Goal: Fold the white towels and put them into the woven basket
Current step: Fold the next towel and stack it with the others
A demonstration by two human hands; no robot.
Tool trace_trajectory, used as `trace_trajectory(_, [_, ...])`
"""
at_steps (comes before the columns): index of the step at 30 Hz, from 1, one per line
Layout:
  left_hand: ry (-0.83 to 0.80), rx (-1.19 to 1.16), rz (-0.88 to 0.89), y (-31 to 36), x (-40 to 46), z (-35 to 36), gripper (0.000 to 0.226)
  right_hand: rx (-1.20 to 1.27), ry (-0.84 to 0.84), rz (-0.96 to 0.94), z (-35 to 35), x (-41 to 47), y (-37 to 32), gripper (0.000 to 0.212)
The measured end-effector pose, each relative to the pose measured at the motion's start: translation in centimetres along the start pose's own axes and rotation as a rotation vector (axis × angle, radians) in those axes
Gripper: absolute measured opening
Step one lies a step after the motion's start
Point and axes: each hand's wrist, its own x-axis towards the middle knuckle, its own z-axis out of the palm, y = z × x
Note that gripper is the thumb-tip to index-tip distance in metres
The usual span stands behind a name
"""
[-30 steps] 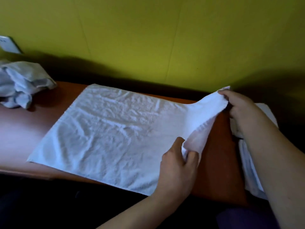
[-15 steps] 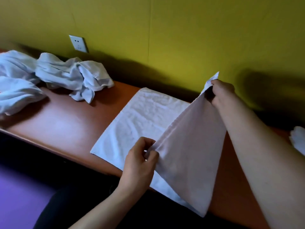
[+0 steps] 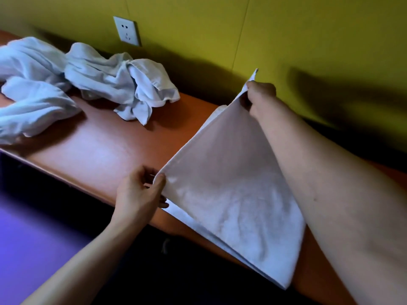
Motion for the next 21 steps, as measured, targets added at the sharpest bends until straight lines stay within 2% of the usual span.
trace_trajectory(2, [0.029,0.149,0.015,-2.1,1.2,-0.3,0.008,0.014,-0.116,0.003,1.2,-0.4,1.0,0.008])
trace_trajectory(4, [0.049,0.312,0.012,-4.1,2.0,-0.8,0.011,0.011,-0.233,0.000,1.6,-1.5,2.8,0.022])
trace_trajectory(6, [0.044,0.340,-0.004,-5.0,2.5,-1.1,0.014,-0.058,-0.262,-0.031,0.4,-3.5,5.0,0.018])
trace_trajectory(7, [0.024,0.326,-0.010,-5.2,2.7,-1.1,0.015,-0.110,-0.249,-0.070,-0.8,-4.6,6.4,0.013])
trace_trajectory(10, [-0.033,0.361,-0.024,-4.8,2.7,-0.6,0.021,-0.268,-0.175,-0.202,-5.6,-8.5,10.9,0.035])
trace_trajectory(13, [-0.039,0.534,0.023,-4.3,1.7,0.3,0.040,-0.487,-0.076,-0.305,-11.7,-13.4,14.5,0.024])
trace_trajectory(15, [-0.044,0.617,0.010,-3.7,1.0,0.8,0.050,-0.615,0.061,-0.317,-15.7,-16.6,17.0,0.021])
trace_trajectory(18, [-0.084,0.630,-0.088,-2.5,0.6,1.1,0.049,-0.849,0.220,-0.079,-19.8,-21.1,20.1,0.043])
trace_trajectory(21, [-0.147,0.655,-0.176,-1.1,0.3,1.5,0.043,-1.118,0.184,0.198,-21.5,-24.8,21.5,0.073])
